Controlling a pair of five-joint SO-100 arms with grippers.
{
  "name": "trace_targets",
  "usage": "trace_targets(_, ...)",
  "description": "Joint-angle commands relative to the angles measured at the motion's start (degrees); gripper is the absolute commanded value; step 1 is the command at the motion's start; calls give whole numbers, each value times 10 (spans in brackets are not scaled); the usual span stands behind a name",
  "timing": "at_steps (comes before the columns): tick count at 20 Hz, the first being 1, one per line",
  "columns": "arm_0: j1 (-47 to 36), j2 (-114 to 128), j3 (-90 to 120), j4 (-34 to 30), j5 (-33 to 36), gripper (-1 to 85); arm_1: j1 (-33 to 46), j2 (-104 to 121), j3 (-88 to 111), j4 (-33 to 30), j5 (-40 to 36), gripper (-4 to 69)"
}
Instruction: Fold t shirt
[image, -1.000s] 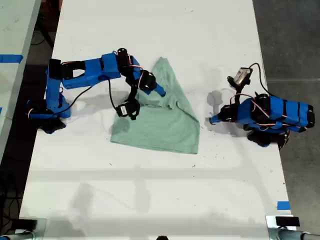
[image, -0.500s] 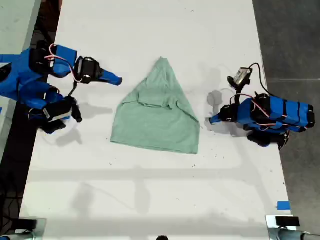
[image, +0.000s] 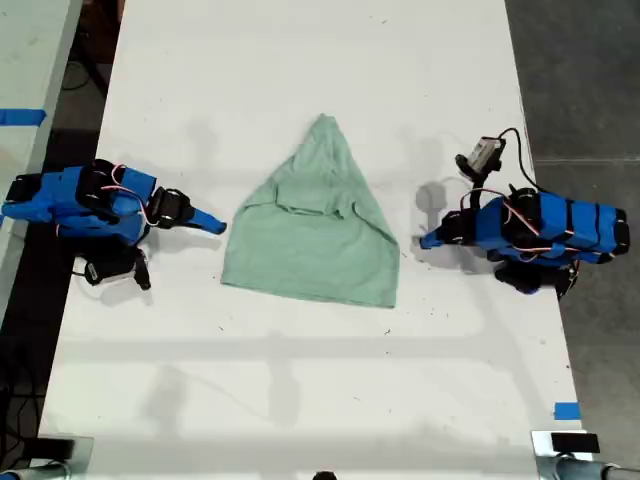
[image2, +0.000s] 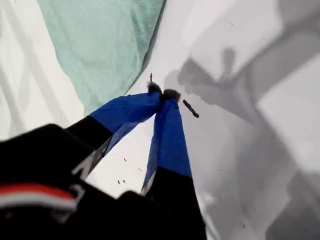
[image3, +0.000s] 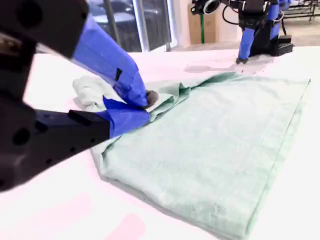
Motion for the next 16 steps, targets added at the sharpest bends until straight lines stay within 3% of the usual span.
trace_targets(1,6,5,12,-12,-16,7,-3,7,28,-37,-18,15)
trace_targets(4,24,5,15,-5,-83,51,2,7,35,-59,-36,15)
trace_targets(6,30,5,16,-1,-66,54,8,7,35,-43,-15,14)
trace_targets(7,29,5,12,9,-16,54,11,7,35,-34,-4,25)
trace_targets(9,18,5,11,59,10,56,3,7,34,-32,24,117)
trace_targets(12,5,6,9,55,30,56,-47,7,32,-16,0,216)
trace_targets(16,-13,6,11,58,67,57,-54,6,34,4,73,147)
